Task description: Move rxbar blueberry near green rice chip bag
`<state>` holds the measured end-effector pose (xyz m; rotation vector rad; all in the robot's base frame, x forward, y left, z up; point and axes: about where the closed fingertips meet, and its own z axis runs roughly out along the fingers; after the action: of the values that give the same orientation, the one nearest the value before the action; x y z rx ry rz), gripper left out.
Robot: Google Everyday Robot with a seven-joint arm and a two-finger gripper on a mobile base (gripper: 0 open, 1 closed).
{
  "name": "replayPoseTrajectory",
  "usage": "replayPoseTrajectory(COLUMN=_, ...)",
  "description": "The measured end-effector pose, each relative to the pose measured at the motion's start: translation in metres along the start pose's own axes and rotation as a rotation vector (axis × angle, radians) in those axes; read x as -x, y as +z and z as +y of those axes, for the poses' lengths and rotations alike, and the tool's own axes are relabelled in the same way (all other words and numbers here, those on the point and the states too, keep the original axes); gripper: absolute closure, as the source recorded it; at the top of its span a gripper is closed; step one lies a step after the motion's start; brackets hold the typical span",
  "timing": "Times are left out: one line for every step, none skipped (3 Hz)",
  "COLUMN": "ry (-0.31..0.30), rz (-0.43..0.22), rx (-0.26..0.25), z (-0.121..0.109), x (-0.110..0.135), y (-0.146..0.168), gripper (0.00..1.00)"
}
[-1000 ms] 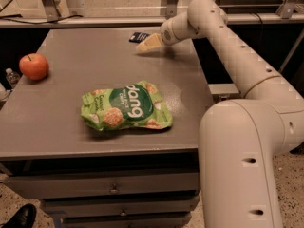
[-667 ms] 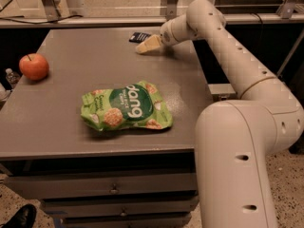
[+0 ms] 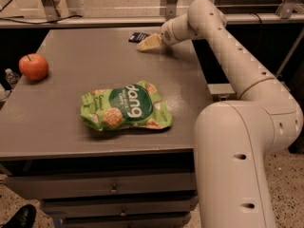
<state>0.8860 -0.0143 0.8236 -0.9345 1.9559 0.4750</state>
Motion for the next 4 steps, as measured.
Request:
replayPoseTrajectory(ry=0.000, rz=0.000, rx=0.000, z=-0.0001, x=0.0036, y=-0.0022, gripper=0.86)
replayPoseTrajectory(ry=0.000, rz=0.000, rx=0.000, z=-0.0002, x=0.0060, y=-0.0038, gripper=1.00)
replayPoseTrajectory(ry=0.000, rz=0.000, rx=0.000, z=-0.0002, x=0.0065, y=-0.0042, gripper=1.00)
replayPoseTrajectory(ry=0.000, rz=0.000, rx=0.000, z=-0.0002, x=0.0066, y=-0.0042, gripper=1.00)
